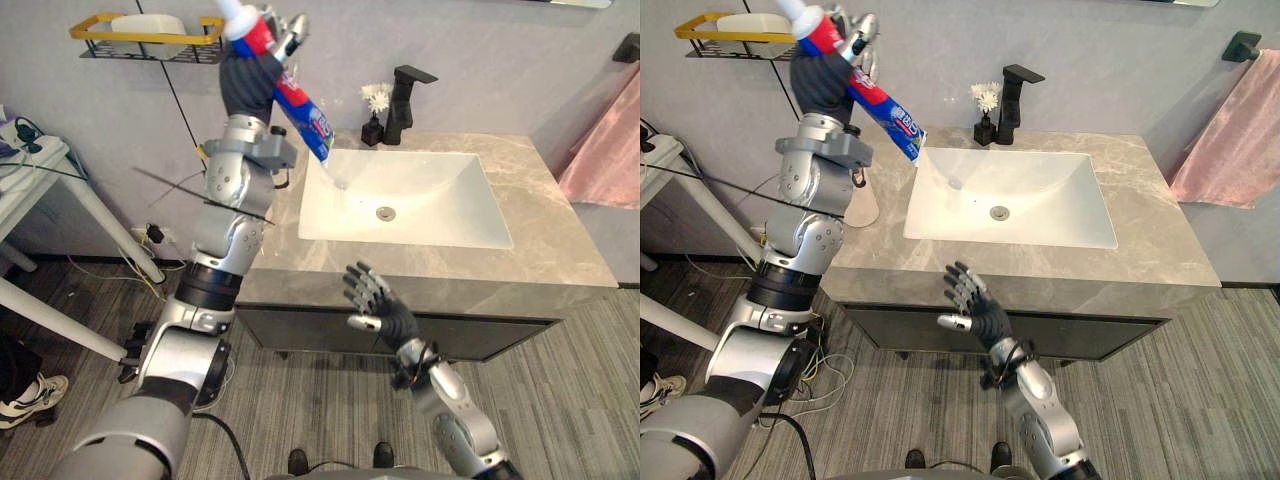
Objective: Organize washtable
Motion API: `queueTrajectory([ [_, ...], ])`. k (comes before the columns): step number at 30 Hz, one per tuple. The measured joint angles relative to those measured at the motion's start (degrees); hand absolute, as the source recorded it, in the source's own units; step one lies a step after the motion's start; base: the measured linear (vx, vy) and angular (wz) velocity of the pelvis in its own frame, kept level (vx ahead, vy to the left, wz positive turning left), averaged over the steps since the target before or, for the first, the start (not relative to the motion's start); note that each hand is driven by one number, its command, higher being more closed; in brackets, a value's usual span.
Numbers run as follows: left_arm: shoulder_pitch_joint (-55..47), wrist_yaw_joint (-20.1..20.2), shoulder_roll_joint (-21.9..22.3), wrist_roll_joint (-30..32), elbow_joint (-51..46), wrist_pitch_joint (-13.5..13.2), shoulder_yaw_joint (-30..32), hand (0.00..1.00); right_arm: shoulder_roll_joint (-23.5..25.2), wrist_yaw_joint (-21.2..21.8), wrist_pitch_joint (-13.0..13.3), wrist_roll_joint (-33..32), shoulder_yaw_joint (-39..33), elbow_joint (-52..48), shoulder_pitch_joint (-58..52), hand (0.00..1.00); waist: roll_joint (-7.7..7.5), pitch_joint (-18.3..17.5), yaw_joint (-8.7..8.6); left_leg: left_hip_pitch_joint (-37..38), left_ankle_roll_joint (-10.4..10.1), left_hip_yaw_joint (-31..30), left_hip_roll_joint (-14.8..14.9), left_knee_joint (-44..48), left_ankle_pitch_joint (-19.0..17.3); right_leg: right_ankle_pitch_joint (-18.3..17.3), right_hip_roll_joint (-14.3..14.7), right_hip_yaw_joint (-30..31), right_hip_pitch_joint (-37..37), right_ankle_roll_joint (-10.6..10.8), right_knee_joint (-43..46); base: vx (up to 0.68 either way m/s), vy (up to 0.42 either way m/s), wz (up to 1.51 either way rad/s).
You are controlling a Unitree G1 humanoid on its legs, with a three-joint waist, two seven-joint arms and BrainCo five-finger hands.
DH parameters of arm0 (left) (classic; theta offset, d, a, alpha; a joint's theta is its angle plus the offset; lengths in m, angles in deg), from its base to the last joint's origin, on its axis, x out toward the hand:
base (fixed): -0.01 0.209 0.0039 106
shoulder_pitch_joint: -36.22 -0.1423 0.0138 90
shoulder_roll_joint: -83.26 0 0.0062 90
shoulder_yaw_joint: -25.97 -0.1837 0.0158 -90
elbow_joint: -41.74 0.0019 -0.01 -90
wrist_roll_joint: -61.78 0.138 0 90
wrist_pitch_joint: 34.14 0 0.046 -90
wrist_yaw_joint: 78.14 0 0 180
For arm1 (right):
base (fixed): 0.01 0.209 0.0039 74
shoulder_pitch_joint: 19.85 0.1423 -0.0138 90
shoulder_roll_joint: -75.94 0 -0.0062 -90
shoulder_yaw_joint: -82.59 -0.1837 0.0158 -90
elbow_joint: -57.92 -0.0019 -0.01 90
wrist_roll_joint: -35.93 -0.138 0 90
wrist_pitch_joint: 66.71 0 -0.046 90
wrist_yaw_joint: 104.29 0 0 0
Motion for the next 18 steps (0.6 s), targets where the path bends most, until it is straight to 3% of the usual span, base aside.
queueTrajectory([
  [4,2.41,0.61,-1.33,2.73,4.84,1.16,-1.4,1.0,-0.09,0.79,-0.16,0.01,0.97,0.18,-2.81,0.0,-0.28,-0.18,-0.04,-0.65,-0.01,-0.51,-0.06,0.01,0.04,0.03,0.0,-0.45,-0.4,-0.04,0.0,0.0,-0.002,0.06],
  [9,7.36,2.34,-6.37,11.64,5.94,1.39,-4.54,1.0,-0.92,3.34,-0.3,1.46,1.3,0.84,-6.87,0.0,-1.43,-0.73,0.12,-1.61,0.01,-0.7,-0.13,0.02,0.07,0.03,-0.06,-0.67,-1.22,-0.04,-0.01,0.0,0.001,0.01],
  [18,7.91,2.02,-7.67,20.92,5.89,1.34,-3.89,1.0,-1.03,4.16,-0.15,6.06,-0.12,4.76,-8.84,0.0,-2.73,-0.62,0.23,-2.18,0.04,-0.98,-0.12,0.02,0.1,0.02,-0.08,-0.98,-1.66,-0.05,-0.02,0.0,0.0,0.0],
])
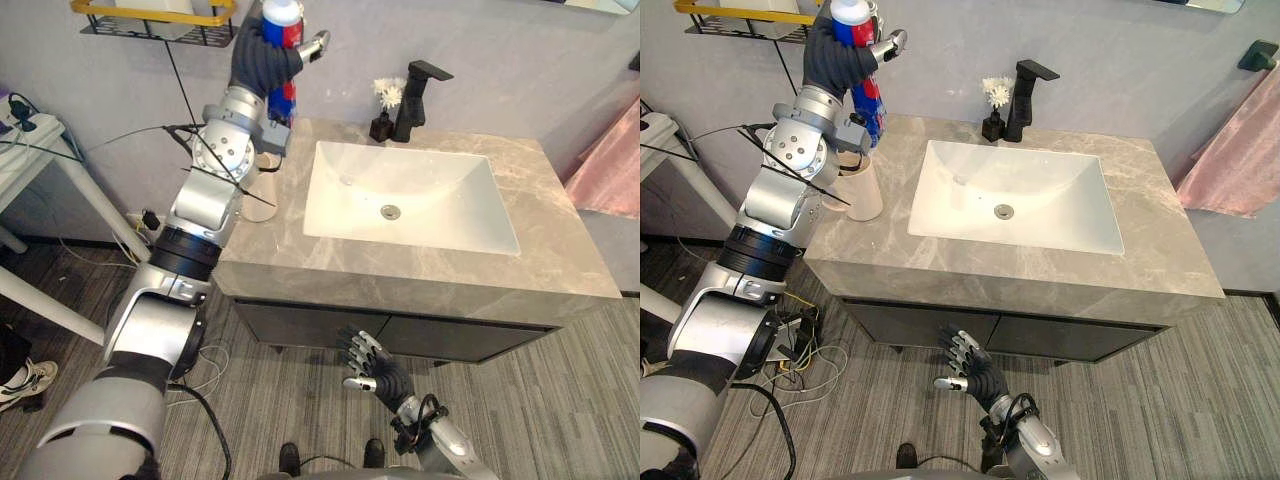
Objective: Organize washtable
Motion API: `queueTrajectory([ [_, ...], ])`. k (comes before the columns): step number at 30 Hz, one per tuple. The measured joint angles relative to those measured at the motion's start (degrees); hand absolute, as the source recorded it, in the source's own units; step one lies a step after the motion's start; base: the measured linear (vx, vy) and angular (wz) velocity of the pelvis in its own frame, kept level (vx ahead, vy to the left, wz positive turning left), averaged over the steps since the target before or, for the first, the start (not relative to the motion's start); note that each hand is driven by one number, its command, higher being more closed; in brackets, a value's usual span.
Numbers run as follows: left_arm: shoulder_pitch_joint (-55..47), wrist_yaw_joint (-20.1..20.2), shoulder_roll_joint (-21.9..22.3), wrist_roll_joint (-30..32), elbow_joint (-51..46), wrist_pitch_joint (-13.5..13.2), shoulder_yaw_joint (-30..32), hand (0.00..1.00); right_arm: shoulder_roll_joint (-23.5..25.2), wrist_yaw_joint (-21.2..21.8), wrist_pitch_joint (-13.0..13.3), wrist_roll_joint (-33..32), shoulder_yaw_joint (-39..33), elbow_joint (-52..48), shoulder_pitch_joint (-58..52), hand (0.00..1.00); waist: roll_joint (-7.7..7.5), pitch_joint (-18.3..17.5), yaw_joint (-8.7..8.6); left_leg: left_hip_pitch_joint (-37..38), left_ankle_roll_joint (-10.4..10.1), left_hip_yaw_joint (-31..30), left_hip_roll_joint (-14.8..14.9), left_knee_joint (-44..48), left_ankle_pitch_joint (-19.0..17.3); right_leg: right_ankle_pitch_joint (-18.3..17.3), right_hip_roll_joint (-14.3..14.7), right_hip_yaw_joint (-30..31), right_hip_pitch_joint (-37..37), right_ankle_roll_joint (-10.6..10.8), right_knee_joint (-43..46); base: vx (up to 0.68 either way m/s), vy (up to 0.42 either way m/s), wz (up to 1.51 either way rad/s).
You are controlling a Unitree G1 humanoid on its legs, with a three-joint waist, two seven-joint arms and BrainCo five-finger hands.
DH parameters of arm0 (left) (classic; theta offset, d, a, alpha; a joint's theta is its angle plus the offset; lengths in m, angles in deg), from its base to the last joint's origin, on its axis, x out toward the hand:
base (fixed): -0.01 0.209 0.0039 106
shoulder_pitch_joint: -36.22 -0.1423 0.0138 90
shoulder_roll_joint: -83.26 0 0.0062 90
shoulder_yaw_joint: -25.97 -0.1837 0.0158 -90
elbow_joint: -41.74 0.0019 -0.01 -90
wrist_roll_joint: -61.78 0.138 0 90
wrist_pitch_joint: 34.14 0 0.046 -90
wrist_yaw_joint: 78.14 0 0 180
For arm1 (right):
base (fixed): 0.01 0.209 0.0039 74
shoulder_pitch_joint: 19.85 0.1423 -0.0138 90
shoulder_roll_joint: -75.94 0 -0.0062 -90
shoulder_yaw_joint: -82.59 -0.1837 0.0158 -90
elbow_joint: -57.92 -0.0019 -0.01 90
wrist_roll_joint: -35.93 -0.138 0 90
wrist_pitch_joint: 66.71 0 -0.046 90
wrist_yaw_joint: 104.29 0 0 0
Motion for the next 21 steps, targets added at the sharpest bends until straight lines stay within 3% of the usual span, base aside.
queueTrajectory([
  [8,0.0,-2.14,-0.29,0.15,-0.05,-0.03,2.41,1.0,-0.06,0.01,0.04,2.43,-1.03,0.4,-0.61,0.0,-0.61,0.38,0.12,-0.74,0.03,0.0,-0.01,0.01,0.08,0.0,0.01,-0.11,-0.72,-0.01,0.01,0.0,0.0,0.0],
  [15,2.73,-2.5,-3.62,1.47,-0.04,-0.14,2.4,1.0,-0.04,-0.03,0.2,2.41,-2.09,0.4,-1.04,0.0,-2.69,3.61,0.35,-1.8,-0.08,-0.57,0.06,0.0,0.28,0.07,0.02,-0.35,-1.59,-0.1,0.01,-0.01,0.003,0.02],
  [21,4.95,-3.82,-5.01,2.13,-0.04,-0.22,3.97,1.0,0.01,-0.24,0.45,2.34,-2.41,0.38,-0.89,0.0,-3.14,5.41,0.35,-2.91,-0.07,-0.52,-0.05,0.03,0.44,0.1,0.0,-0.49,-2.61,-0.13,0.02,0.03,0.003,0.01],
])
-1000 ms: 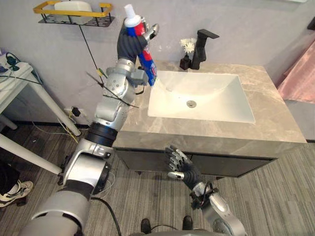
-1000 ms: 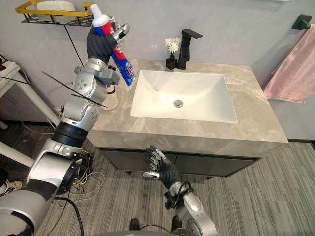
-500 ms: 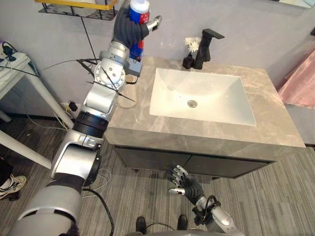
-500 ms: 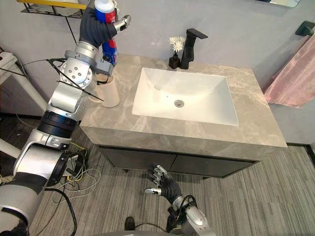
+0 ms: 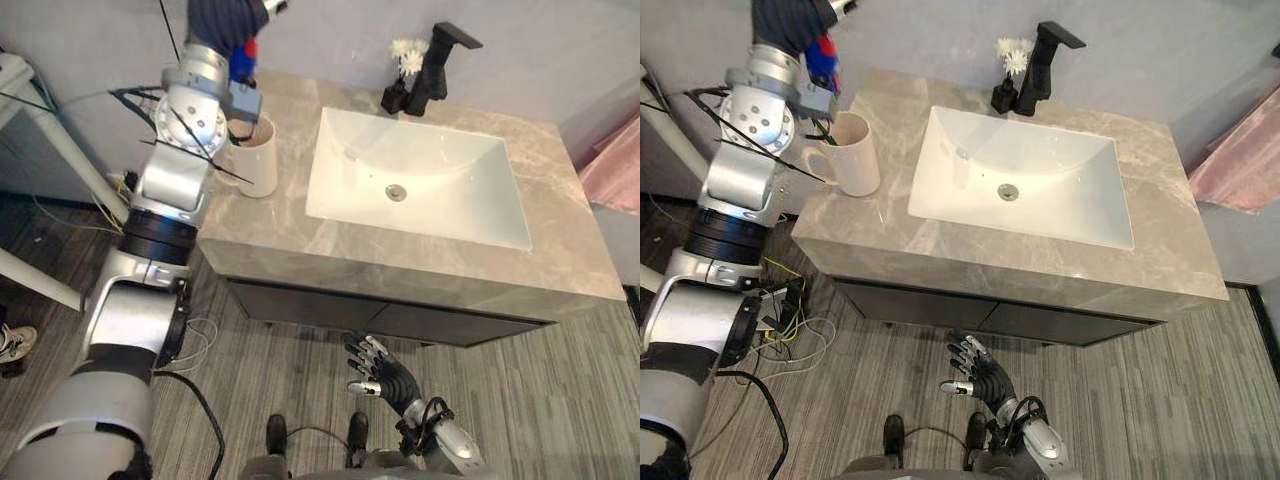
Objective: Organize washtable
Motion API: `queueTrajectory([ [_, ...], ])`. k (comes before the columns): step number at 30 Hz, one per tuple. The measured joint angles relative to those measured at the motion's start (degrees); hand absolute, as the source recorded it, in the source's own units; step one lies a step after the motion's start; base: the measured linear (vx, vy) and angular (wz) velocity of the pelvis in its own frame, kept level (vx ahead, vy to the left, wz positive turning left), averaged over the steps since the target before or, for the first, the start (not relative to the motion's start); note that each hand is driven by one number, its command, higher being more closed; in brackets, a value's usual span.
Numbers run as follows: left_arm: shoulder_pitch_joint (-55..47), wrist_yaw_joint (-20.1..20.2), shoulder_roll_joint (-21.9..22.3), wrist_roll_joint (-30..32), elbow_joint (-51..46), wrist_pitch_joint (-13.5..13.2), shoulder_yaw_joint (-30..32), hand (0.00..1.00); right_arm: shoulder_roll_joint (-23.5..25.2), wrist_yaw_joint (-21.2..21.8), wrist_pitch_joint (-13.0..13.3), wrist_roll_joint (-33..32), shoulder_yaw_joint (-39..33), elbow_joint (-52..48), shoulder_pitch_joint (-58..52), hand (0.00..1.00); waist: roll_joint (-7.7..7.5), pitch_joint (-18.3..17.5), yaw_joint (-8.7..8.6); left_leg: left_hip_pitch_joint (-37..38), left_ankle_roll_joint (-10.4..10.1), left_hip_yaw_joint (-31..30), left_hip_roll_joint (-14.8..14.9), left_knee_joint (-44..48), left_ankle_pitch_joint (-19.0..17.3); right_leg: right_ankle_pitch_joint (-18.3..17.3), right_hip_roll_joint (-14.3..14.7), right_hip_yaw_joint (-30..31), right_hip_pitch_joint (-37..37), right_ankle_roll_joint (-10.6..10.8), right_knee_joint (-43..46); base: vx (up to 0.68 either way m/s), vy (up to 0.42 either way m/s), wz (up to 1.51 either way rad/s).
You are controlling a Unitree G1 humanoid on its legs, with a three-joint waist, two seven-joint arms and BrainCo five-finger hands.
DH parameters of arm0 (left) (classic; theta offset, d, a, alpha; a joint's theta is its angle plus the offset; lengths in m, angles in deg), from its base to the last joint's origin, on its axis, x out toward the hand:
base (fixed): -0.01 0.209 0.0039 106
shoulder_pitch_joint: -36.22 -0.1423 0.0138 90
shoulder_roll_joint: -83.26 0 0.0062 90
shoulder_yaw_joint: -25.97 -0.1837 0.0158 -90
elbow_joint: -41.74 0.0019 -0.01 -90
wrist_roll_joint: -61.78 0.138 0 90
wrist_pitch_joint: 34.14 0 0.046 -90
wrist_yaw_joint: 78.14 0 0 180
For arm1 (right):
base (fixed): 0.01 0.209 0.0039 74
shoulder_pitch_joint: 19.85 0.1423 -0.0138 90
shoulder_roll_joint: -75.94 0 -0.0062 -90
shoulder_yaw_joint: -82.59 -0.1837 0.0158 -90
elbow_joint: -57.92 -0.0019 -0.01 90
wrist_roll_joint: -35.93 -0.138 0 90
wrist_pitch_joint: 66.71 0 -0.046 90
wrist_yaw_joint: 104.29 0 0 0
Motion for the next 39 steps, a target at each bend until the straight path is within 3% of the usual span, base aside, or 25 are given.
queueTrajectory([
  [9,2.34,-1.24,-0.06,0.01,0.05,-0.05,0.41,1.0,0.11,-0.34,0.31,-0.48,-0.12,-0.02,0.1,0.0,-1.44,3.55,0.13,-0.15,-0.01,0.03,0.07,0.27,-0.02,0.01,0.01,0.04,-0.04,-0.03,0.0,0.01,0.002,0.0],
  [39,2.31,-1.99,0.13,-0.02,0.04,-0.1,0.55,1.0,0.48,-0.29,0.41,-0.28,-2.24,-0.04,0.05,0.0,-0.85,5.5,0.17,-0.28,-0.02,0.19,0.11,0.26,-0.03,0.01,-0.03,0.13,-0.19,-0.03,0.0,0.0,0.0,0.0],
])
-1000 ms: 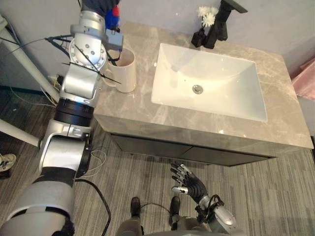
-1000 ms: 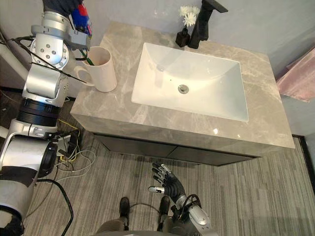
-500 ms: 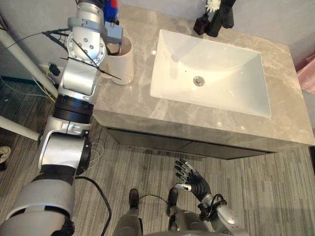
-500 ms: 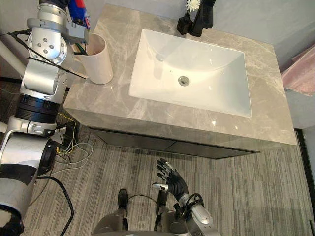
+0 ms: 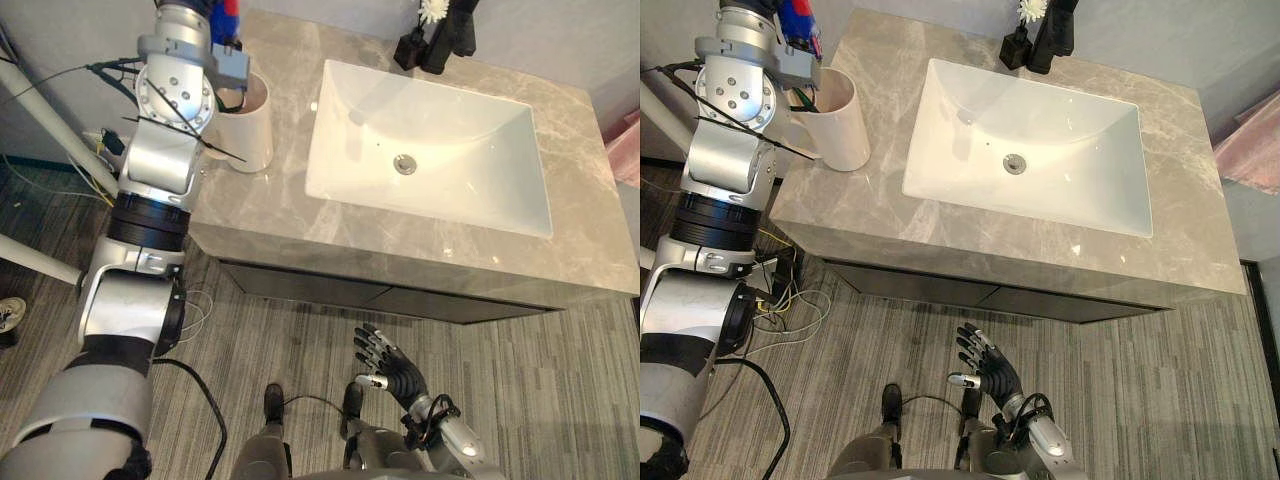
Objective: Organize washtable
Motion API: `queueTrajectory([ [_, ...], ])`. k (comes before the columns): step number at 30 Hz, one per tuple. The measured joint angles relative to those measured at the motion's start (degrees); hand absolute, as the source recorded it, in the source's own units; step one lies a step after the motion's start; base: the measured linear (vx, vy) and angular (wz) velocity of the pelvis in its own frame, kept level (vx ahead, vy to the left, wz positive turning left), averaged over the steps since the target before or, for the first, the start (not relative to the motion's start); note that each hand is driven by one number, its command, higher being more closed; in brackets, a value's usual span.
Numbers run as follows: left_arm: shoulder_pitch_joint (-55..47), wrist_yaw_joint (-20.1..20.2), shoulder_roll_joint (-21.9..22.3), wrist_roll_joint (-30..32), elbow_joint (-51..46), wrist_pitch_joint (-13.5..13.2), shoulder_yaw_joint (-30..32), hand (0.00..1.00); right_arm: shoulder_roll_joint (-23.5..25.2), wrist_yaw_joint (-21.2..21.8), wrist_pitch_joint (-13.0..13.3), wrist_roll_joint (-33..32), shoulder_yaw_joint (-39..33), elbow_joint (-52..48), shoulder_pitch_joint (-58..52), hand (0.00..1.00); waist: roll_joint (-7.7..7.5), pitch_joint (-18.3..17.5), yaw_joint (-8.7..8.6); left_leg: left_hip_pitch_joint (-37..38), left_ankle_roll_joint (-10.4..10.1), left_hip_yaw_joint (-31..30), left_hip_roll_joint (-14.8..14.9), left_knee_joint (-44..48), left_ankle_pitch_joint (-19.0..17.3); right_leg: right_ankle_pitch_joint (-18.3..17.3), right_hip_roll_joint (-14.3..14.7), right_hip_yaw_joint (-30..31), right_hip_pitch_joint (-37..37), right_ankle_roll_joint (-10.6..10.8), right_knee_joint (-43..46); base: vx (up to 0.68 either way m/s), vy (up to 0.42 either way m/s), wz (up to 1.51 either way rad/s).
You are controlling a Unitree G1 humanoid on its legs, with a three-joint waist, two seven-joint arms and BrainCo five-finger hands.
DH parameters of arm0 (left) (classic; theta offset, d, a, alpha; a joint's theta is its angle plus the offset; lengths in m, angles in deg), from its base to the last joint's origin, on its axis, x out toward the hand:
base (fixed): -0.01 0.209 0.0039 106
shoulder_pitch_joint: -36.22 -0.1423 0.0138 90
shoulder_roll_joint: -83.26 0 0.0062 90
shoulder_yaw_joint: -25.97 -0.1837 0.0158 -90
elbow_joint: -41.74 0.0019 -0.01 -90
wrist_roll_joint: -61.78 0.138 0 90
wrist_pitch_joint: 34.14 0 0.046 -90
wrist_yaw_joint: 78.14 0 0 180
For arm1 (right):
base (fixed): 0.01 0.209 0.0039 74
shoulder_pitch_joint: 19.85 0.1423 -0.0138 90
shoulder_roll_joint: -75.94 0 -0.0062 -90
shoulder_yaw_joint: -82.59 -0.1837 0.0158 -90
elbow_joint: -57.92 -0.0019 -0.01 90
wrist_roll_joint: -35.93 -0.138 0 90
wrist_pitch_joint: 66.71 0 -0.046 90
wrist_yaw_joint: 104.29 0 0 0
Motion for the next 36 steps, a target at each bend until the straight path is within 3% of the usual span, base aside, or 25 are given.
queueTrajectory([
  [23,-4.39,1.13,1.15,-0.2,-2.18,-2.28,2.48,1.0,-0.59,0.02,-0.01,1.57,-0.08,0.02,-0.13,0.0,0.99,0.32,1.21,0.28,0.01,-0.49,-0.11,0.17,0.01,0.0,0.01,-0.4,0.53,0.0,0.0,0.0,0.0,0.0],
  [36,-8.63,1.22,2.82,-1.01,-3.03,-2.19,2.68,1.0,-0.6,-0.01,-0.02,2.05,-0.11,0.05,-0.21,0.0,1.15,0.3,1.22,0.4,0.01,-0.52,-0.17,0.17,0.01,0.0,0.04,-0.39,0.63,0.0,0.0,0.0,0.0,0.0],
])
